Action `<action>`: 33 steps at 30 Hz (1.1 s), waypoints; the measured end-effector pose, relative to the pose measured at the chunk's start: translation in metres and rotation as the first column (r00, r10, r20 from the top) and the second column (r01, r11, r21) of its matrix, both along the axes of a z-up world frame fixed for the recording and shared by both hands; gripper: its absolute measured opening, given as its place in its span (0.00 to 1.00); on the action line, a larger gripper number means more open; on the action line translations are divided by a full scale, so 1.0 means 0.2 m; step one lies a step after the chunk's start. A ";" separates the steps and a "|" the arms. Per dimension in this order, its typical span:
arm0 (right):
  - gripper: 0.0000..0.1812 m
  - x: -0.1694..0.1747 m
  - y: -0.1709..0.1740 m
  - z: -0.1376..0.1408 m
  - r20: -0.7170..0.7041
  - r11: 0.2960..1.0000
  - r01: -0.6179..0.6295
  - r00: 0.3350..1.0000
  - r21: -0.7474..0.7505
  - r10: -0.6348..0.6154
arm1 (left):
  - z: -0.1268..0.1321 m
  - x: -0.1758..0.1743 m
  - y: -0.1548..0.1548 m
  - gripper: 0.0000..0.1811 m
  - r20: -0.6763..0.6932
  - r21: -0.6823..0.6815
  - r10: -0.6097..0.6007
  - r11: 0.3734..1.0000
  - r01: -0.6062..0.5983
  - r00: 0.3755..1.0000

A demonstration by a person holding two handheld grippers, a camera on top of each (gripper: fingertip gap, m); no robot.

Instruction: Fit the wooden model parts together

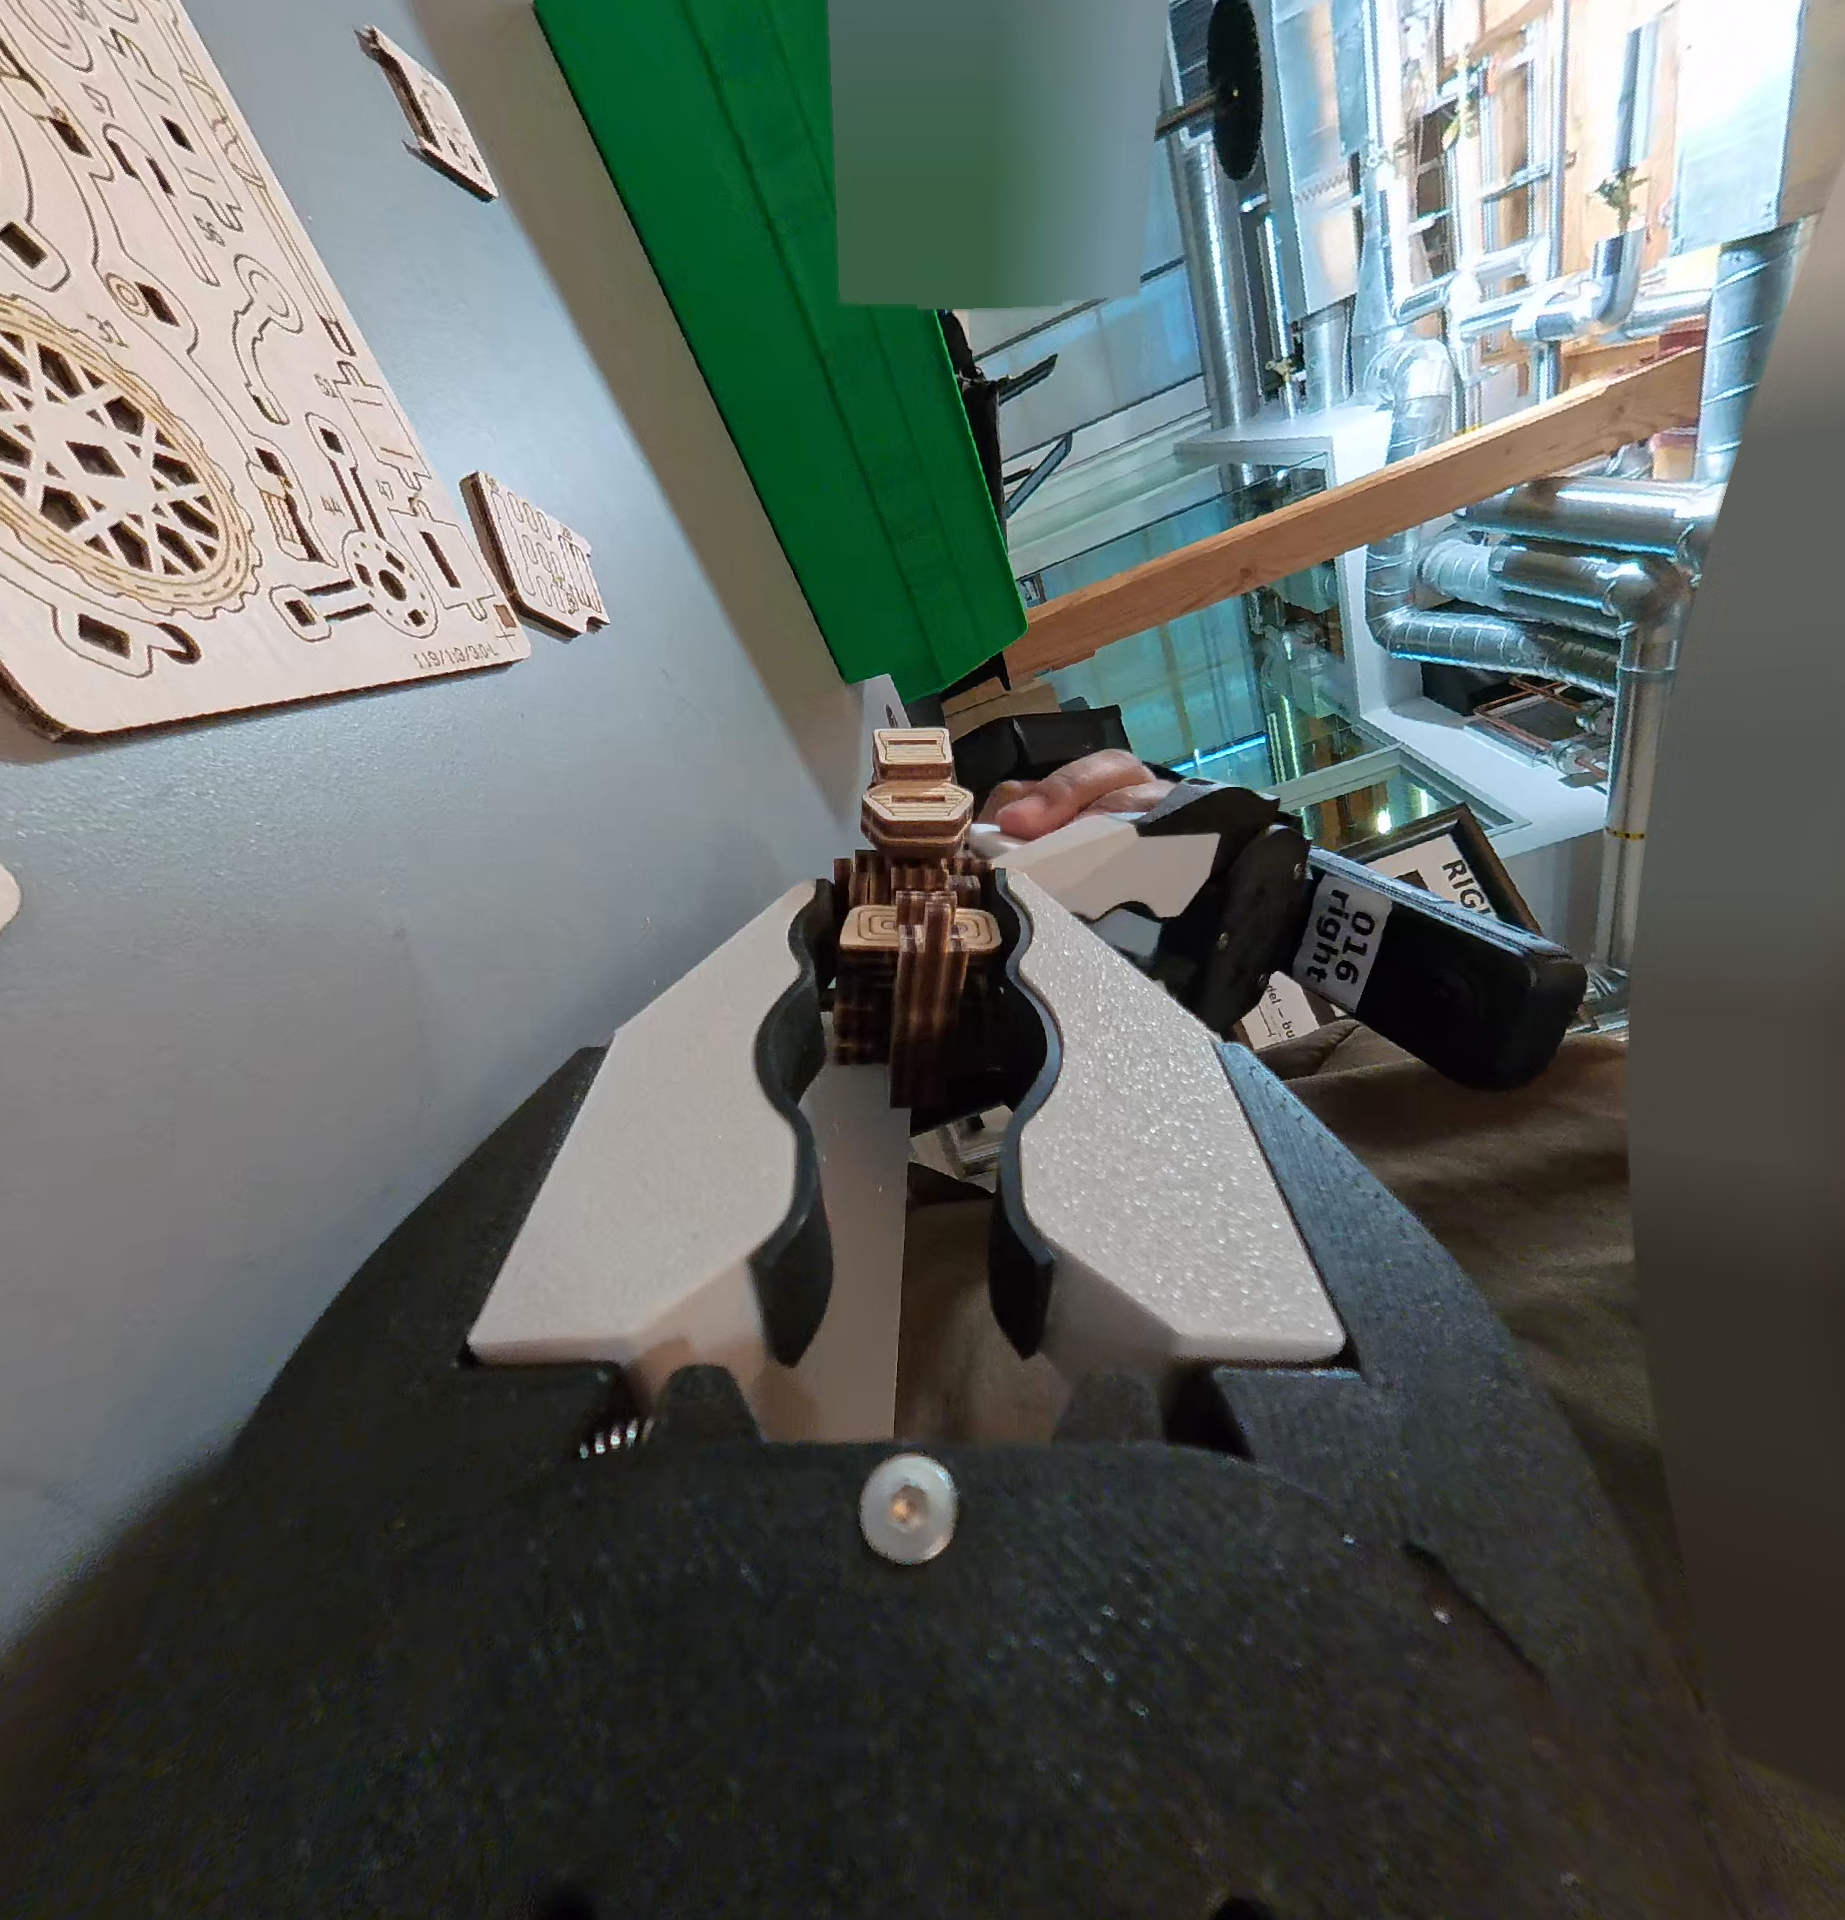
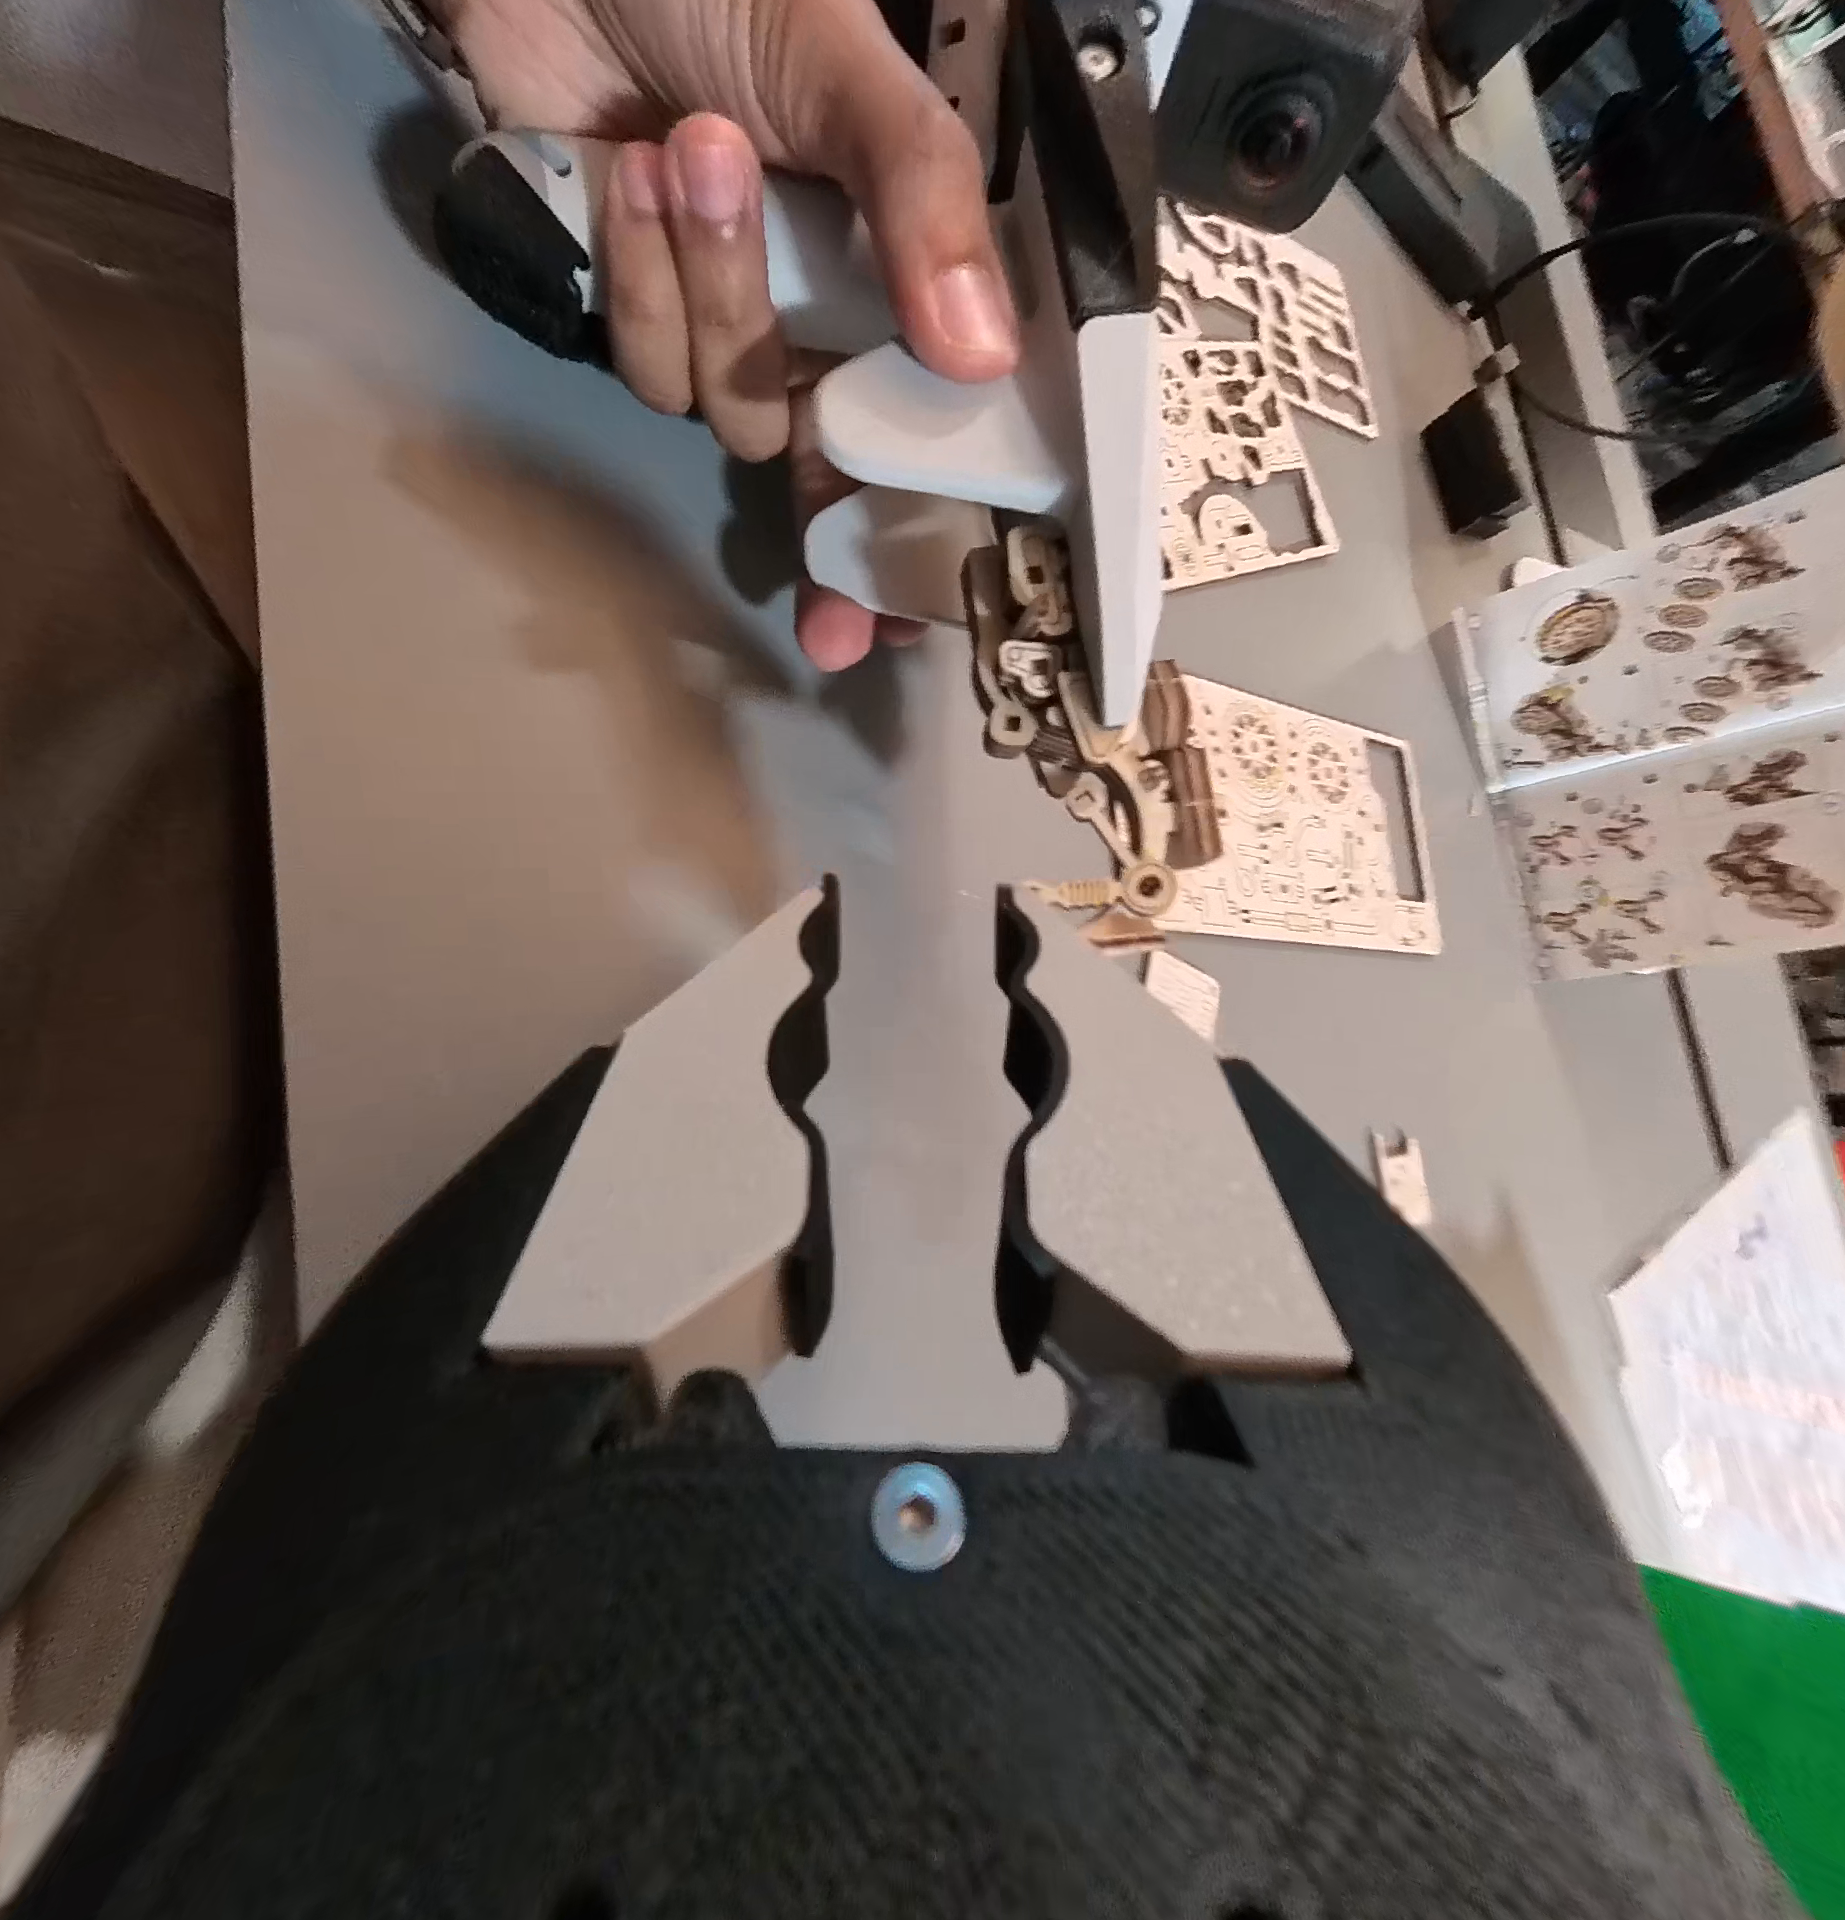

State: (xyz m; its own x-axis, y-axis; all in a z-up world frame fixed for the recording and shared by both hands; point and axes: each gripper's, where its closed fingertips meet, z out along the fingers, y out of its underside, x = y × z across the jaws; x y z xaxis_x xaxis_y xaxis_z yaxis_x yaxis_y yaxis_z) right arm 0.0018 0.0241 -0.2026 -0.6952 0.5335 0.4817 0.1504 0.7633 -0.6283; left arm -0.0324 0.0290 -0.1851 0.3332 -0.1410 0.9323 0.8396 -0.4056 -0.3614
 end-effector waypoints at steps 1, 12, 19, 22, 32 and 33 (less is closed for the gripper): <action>0.14 0.00 0.02 0.02 -0.024 1.000 0.006 1.000 0.011 -0.005 | 0.00 0.00 0.00 0.15 0.000 -0.002 -0.001 1.000 0.001 1.000; 0.14 -0.06 0.18 0.10 -0.044 0.952 -0.035 0.998 0.304 0.050 | -0.02 0.04 0.00 0.15 -0.052 -0.029 -0.033 0.999 0.032 0.998; 0.08 -0.11 0.10 0.13 0.095 0.984 -0.080 0.993 0.162 0.065 | -0.03 0.03 0.00 0.15 -0.071 -0.033 -0.024 0.999 0.022 0.997; 0.10 -0.13 0.12 0.10 0.216 0.999 0.003 0.976 0.039 -0.012 | -0.02 0.03 0.00 0.15 -0.068 -0.029 -0.024 0.999 0.022 0.997; 0.08 -0.09 0.10 0.06 0.473 0.950 0.119 0.880 -0.288 0.034 | -0.02 0.05 -0.01 0.15 -0.089 -0.027 -0.041 0.999 0.039 0.995; 0.09 -0.08 0.09 0.07 0.487 0.939 0.122 0.872 -0.322 0.054 | -0.03 0.05 -0.01 0.15 -0.096 -0.027 -0.045 0.999 0.043 0.994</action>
